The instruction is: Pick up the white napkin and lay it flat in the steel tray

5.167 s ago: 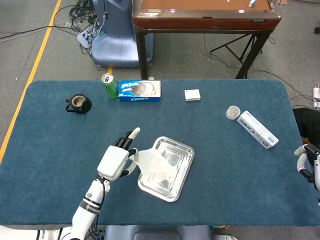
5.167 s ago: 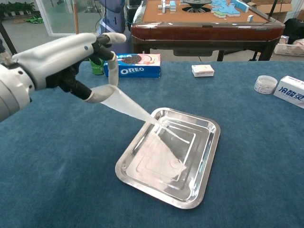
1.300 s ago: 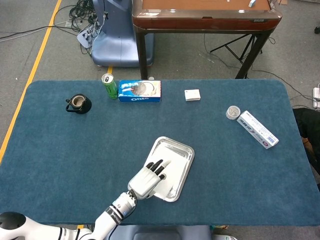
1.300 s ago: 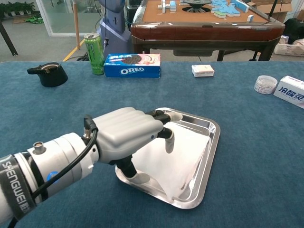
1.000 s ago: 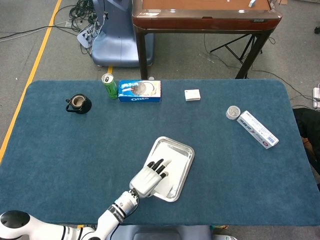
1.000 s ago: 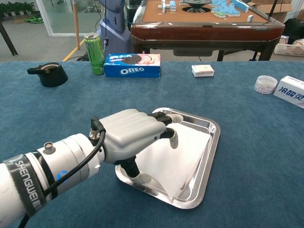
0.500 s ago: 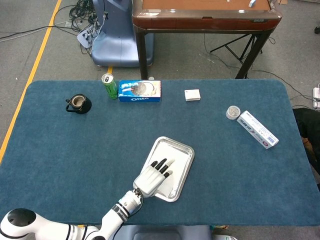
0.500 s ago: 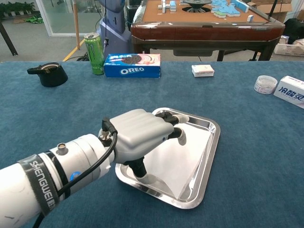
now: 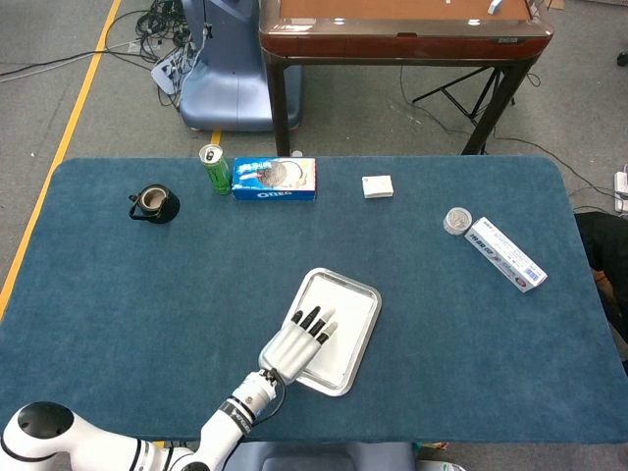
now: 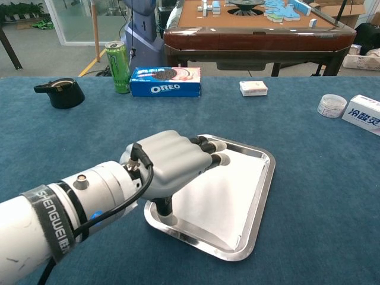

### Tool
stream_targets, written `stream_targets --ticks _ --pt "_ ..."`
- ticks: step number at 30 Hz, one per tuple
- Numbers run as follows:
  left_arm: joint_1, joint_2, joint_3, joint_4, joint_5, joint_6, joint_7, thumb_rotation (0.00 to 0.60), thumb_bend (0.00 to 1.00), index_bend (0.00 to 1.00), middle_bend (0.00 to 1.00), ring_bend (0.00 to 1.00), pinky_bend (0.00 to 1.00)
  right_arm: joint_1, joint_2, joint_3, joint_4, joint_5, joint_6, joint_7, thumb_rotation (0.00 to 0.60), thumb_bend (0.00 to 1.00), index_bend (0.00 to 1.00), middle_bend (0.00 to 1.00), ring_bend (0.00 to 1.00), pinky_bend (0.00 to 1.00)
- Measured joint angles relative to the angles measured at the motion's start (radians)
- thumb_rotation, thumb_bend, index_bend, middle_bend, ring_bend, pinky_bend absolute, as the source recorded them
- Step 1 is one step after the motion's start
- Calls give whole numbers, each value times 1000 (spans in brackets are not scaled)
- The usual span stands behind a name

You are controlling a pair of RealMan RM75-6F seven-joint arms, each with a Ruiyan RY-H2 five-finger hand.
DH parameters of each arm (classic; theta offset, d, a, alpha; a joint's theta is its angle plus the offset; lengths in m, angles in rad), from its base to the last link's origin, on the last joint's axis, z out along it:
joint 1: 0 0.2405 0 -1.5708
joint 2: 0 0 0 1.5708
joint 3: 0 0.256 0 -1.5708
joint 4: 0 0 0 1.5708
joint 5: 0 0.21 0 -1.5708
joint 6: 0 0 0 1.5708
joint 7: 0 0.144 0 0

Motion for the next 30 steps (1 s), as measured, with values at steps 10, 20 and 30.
stream_targets --ticks 10,20,30 --pt "-8 59 13 -96 -20 87 41 600 82 88 19 0 200 3 -3 -3 1 -5 -5 -7 600 695 555 569 450 560" --pt "82 247 75 -211 89 198 -69 600 83 103 19 0 224 12 -7 -21 -9 -29 -21 -43 600 660 555 569 450 560" --pt "256 541 187 -258 232 308 -320 600 83 113 19 0 227 28 -29 -37 -10 -61 -30 -86 600 557 555 569 449 560"
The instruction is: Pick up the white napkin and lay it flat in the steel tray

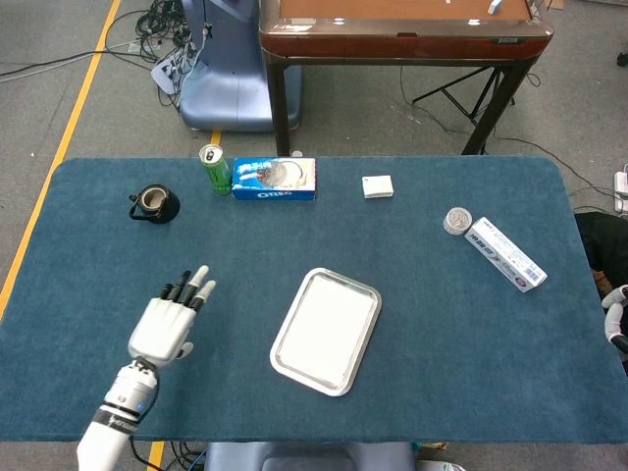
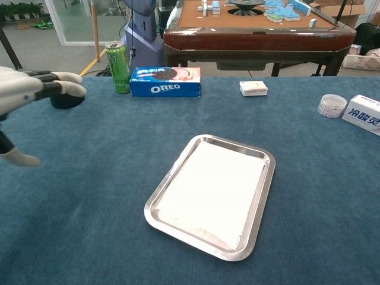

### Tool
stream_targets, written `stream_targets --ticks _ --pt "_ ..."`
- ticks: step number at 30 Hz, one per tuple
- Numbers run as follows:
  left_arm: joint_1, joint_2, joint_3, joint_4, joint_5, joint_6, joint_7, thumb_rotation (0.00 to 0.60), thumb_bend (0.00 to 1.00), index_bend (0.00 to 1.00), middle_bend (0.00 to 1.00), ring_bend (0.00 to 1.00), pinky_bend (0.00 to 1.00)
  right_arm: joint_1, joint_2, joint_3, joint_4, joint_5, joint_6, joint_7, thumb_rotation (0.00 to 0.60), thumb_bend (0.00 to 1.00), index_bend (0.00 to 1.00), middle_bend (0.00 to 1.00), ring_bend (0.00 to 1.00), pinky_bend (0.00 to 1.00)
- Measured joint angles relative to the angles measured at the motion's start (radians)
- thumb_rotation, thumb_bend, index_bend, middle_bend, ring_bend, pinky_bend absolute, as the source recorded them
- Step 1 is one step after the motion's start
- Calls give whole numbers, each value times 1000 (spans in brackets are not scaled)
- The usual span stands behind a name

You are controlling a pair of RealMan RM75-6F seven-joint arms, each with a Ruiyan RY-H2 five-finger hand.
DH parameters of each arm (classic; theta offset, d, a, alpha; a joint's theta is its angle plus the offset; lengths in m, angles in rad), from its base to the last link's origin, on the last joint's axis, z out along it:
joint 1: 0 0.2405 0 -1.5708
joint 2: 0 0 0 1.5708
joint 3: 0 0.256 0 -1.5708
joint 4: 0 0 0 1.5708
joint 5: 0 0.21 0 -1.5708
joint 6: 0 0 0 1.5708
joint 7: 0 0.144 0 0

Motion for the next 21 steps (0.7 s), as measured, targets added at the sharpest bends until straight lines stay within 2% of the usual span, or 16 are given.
stream_targets --ticks 6,11,16,21 --pt "126 60 72 60 115 87 -108 600 84 114 19 0 227 9 -20 -5 4 -6 -4 -42 600 460 555 569 450 560" --pt "227 90 99 113 142 149 -221 600 83 123 19 0 227 11 -32 -4 -10 20 -7 -110 600 423 555 569 450 560" --pt "304 132 103 156 137 181 -343 600 83 138 19 0 227 12 -39 1 -48 90 -20 -234 600 423 555 569 450 560" --pt "336 159 80 211 124 163 -431 600 83 143 19 0 227 27 -34 2 -107 182 -81 -333 600 423 555 569 450 560"
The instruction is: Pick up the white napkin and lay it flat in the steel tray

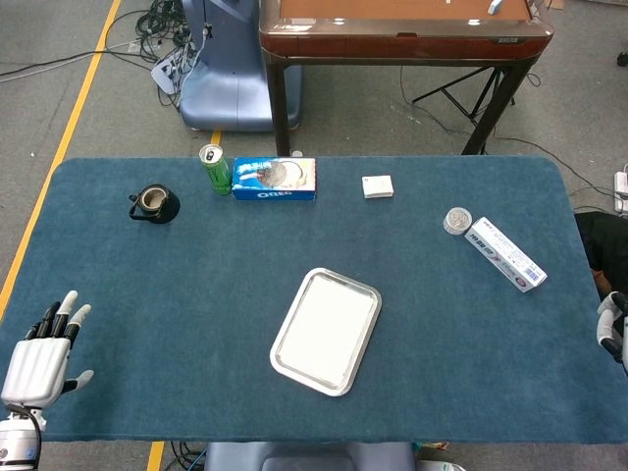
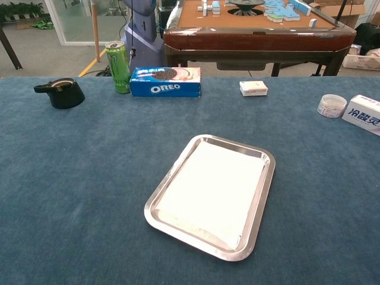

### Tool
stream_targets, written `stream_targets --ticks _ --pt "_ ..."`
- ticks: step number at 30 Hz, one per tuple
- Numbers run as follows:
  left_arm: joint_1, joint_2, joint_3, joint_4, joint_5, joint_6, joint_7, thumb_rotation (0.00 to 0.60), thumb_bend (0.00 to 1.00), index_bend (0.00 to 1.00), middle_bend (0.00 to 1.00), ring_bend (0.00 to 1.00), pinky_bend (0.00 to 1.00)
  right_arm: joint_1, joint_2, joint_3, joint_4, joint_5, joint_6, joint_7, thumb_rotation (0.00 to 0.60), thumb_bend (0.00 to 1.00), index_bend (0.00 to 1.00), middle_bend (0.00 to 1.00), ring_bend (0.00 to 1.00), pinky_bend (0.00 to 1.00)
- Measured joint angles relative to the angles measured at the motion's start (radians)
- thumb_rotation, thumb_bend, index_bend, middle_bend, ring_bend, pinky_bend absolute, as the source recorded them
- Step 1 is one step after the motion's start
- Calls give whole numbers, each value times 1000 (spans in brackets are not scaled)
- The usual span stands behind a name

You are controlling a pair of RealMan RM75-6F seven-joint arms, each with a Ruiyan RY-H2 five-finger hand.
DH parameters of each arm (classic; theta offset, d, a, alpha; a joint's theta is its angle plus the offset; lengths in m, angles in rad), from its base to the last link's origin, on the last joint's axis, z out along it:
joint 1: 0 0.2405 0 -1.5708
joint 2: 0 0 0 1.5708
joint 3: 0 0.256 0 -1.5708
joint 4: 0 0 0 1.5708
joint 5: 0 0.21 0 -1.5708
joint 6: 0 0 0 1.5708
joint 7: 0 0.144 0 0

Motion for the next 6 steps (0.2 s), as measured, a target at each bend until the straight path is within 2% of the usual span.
stream_targets --ticks 6 --pt "19 10 -31 30 -27 -61 -30 600 83 144 19 0 228 24 -1 -1 -3 22 -43 -7 600 423 555 569 450 560"
